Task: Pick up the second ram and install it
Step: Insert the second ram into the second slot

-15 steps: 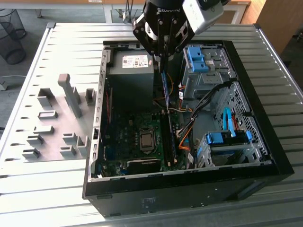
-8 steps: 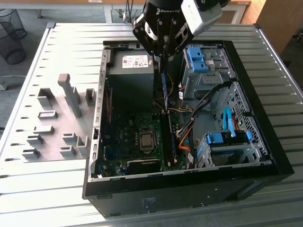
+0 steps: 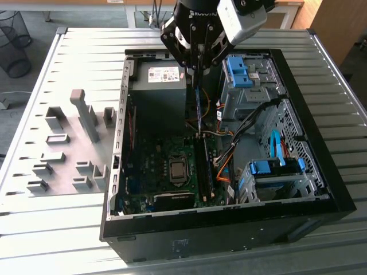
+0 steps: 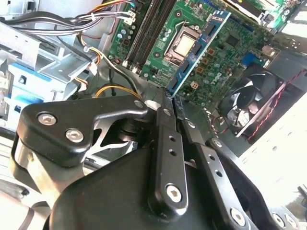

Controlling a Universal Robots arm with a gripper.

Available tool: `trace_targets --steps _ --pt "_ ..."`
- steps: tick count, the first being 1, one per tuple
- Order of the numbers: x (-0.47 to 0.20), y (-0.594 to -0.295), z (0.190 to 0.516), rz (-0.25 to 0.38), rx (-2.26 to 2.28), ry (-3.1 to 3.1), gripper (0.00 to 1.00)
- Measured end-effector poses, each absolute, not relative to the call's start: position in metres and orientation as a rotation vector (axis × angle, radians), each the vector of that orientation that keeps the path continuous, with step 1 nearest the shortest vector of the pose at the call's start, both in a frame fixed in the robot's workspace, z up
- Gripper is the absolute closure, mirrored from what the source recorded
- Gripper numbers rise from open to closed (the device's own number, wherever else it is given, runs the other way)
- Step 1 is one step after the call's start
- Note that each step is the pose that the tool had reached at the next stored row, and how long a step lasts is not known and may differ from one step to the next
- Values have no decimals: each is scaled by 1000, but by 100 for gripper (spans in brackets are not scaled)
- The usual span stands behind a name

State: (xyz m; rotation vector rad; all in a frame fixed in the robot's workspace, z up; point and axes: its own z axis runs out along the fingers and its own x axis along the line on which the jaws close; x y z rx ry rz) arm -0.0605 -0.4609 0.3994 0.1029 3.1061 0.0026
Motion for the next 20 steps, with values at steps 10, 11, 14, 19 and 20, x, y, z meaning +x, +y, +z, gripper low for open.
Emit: trace_targets --steps 10,11,14,19,20 --pt "-61 -461 398 1 198 3101 87" --pt "-61 -461 398 1 210 3101 87" --pt "-60 -461 398 0 245 3098 87" --pt "-61 -461 398 -1 303 3093 87" --pt "-61 -461 397 -1 313 3092 87"
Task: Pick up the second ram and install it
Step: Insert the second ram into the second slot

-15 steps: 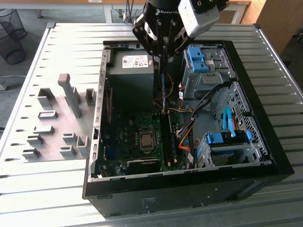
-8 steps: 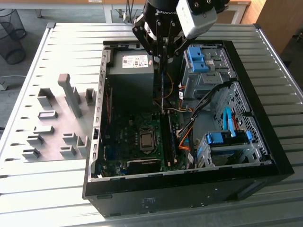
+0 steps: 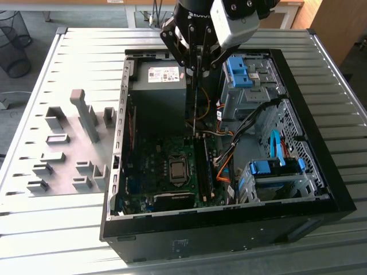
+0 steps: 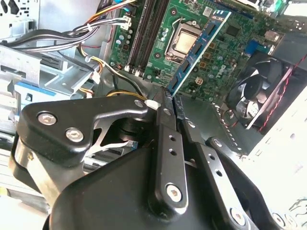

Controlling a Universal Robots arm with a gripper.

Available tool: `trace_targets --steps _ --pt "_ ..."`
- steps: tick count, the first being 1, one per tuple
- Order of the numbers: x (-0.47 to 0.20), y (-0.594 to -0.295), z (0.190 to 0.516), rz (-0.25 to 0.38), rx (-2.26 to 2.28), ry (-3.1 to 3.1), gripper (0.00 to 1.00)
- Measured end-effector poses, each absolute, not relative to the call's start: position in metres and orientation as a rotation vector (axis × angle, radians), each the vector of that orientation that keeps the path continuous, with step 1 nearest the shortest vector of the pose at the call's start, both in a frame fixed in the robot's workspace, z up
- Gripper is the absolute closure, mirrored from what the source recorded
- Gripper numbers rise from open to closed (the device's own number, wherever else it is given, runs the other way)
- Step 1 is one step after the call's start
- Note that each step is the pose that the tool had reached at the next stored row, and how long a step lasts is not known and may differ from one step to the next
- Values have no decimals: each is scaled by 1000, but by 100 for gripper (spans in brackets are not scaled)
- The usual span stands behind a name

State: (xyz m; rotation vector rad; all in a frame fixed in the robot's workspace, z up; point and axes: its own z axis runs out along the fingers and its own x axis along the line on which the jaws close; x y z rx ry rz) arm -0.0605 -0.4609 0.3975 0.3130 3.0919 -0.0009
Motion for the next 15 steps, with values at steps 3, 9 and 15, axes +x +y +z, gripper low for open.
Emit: trace_targets --steps 3,9,15 --pt "-60 -461 397 -1 345 3089 87" --pt "-61 -461 397 -3 408 3081 87" --pt "-61 -461 396 -4 476 3071 87"
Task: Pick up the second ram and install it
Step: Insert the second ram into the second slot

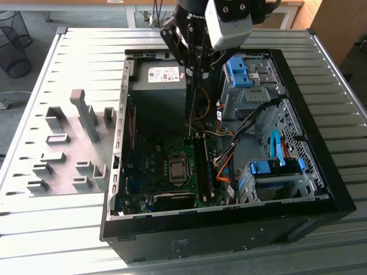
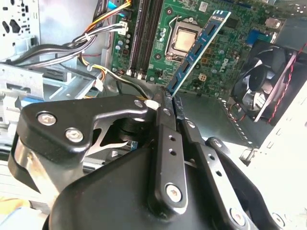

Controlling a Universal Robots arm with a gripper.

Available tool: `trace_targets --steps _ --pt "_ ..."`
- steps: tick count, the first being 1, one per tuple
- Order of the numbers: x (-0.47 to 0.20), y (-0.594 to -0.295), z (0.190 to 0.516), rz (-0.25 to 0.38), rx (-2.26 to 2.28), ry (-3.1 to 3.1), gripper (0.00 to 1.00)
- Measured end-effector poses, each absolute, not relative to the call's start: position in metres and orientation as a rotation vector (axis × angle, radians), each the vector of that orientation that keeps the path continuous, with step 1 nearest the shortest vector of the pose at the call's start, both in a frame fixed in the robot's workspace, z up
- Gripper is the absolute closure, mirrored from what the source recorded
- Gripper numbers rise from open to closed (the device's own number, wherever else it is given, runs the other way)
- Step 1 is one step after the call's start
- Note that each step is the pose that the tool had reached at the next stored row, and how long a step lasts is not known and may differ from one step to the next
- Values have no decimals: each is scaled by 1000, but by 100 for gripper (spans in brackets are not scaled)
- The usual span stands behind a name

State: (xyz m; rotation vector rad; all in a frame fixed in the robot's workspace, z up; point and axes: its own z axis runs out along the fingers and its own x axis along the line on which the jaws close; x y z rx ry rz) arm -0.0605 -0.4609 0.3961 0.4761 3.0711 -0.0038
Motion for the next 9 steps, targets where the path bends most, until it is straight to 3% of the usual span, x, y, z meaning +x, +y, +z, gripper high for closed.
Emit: trace_targets --steps 9 --pt "-61 -461 395 -6 629 3044 87"
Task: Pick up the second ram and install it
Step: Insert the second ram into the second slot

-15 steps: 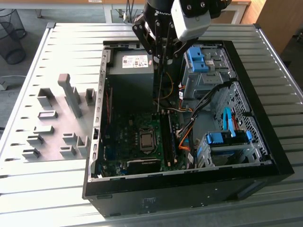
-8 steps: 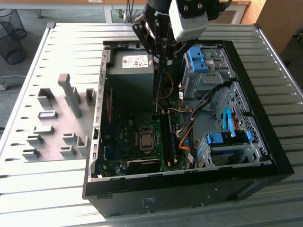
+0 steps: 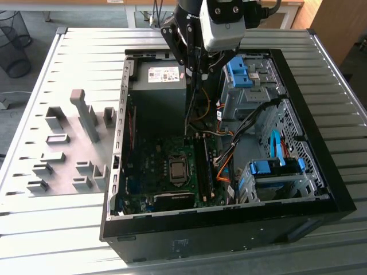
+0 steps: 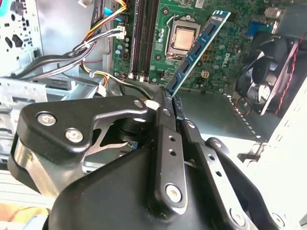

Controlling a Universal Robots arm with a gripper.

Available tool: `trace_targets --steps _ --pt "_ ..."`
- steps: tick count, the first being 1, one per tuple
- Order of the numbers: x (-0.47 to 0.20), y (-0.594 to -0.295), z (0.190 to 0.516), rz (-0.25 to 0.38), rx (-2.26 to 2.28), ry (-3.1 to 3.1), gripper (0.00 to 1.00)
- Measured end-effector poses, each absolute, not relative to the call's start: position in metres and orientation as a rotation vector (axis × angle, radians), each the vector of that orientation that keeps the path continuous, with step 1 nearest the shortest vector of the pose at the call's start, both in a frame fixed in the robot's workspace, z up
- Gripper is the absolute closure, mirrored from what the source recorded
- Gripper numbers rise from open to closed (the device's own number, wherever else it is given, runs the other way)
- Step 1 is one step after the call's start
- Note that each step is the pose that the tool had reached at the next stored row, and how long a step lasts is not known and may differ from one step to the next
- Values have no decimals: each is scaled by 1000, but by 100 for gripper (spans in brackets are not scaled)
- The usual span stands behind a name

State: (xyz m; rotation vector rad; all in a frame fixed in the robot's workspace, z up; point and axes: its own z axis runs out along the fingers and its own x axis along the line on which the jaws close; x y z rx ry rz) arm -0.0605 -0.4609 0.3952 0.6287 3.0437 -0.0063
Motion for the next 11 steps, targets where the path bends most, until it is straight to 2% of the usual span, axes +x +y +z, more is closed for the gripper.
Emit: trace_targets --steps 11 --pt "-60 -461 393 -2 391 3083 87"
